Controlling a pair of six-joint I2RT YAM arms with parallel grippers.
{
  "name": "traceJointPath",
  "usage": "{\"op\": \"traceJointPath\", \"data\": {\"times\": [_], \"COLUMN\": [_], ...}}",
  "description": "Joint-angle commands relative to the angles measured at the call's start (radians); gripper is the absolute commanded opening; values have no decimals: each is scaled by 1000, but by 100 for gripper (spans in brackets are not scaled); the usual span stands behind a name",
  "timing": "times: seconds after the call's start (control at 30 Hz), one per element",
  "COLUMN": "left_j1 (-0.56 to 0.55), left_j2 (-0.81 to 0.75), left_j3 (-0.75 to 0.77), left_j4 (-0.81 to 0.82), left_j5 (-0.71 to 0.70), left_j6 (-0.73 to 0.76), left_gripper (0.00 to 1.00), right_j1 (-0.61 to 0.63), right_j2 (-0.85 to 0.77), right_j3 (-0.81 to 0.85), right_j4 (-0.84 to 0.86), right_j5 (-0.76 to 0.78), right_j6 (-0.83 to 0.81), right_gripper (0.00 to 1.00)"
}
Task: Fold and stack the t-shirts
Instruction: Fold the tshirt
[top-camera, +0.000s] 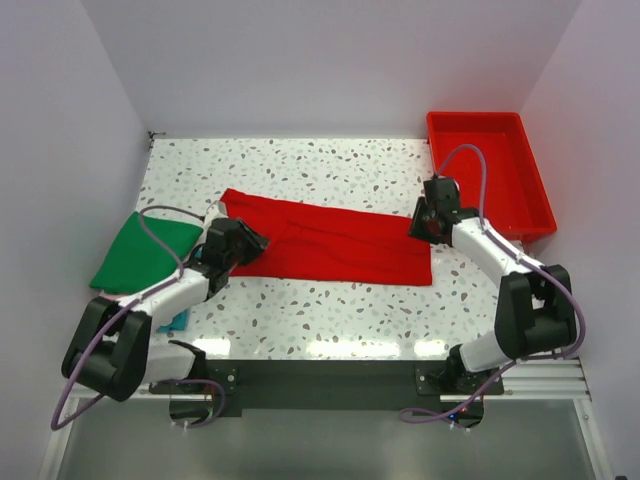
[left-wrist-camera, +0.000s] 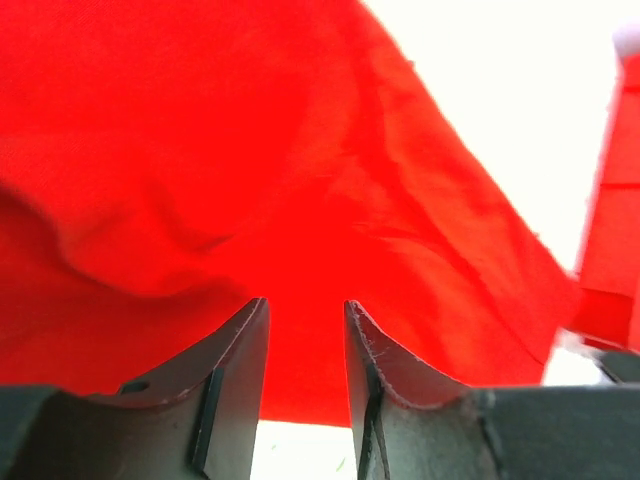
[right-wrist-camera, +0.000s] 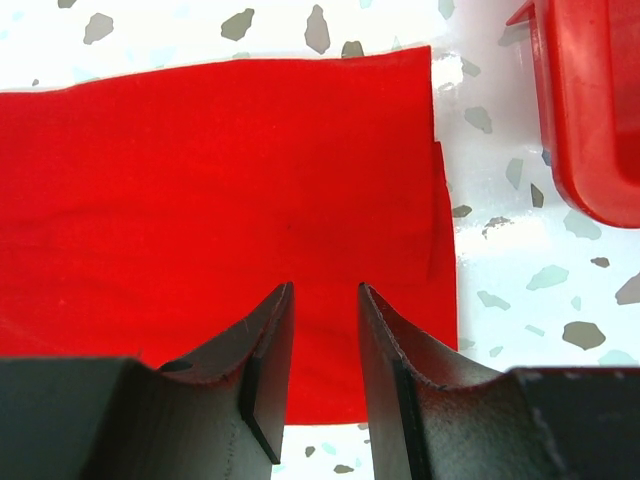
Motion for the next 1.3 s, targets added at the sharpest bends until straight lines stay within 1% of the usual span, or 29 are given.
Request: {"op": "traceJointPath", "data": {"times": [0.0,0.07,0.1,0.17,0.2,0.27,0.3,0.33,0.4,0.47,0.57,0.63,0.7,0.83,0.87,0.9,0.97,1.0,1.03,1.07,1.1,1.13,1.17,1.2,1.23,1.27], "left_j1": [-9,-9,-9,-7,-4,24,33,42,42,42,42,42,48,74,79,83,103,111,126,134,148,152,154,159,160,160], "left_j2": [-117,-195,-218,-249,-242,-173,-103,-65,-1,68,143,214,266,439,472,533,599,631,704,741,819,857,893,965,1004,1041], "left_j3": [9,25,37,107,139,221,273,296,322,310,252,247,265,393,422,484,555,648,699,754,882,945,1003,1117,1182,1247], "left_j4": [-15,-59,-104,-184,-270,-296,-325,-341,-375,-372,-344,-327,-326,-343,-356,-365,-382,-401,-410,-427,-454,-473,-453,-441,-442,-427], "left_j5": [7,-19,-67,-160,-246,-263,-254,-250,-253,-250,-251,-260,-263,-268,-271,-274,-268,-271,-265,-254,-247,-247,-234,-193,-178,-156], "left_j6": [50,52,53,41,30,25,16,7,-29,-68,-175,-195,-208,-188,-171,-162,-104,-84,-58,13,41,74,172,226,270,361], "left_gripper": [39,37,34,33,31,29,24,21,15,12,11,11,11,11,11,11,11,11,12,12,12,13,18,21,25,38], "right_j1": [-3,-3,-3,-1,0,1,1,2,4,4,5,5,7,19,20,23,28,33,43,56,77,135,172,215,315,377], "right_j2": [23,37,43,66,72,95,103,113,126,147,185,201,219,218,216,212,199,184,148,117,86,16,-20,-55,-119,-139], "right_j3": [38,47,50,62,69,82,89,92,102,102,104,96,87,35,5,-11,-63,-86,-112,-173,-206,-236,-299,-337,-403,-428], "right_j4": [49,53,58,59,61,62,61,59,56,62,70,76,78,95,107,111,131,142,154,182,197,208,228,258,294,361], "right_j5": [-4,-10,-20,-27,-28,-34,-37,-36,-36,-34,-36,-37,-31,-33,-39,-51,-67,-82,-111,-122,-125,-114,-114,-116,-122,-116], "right_j6": [-3,-1,0,0,3,3,2,2,3,3,10,13,22,51,65,69,95,106,120,153,170,189,247,287,330,424], "right_gripper": [36,36,35,36,35,35,36,36,36,36,36,35,36,36,36,36,36,36,36,36,36,36,36,37,37,37]}}
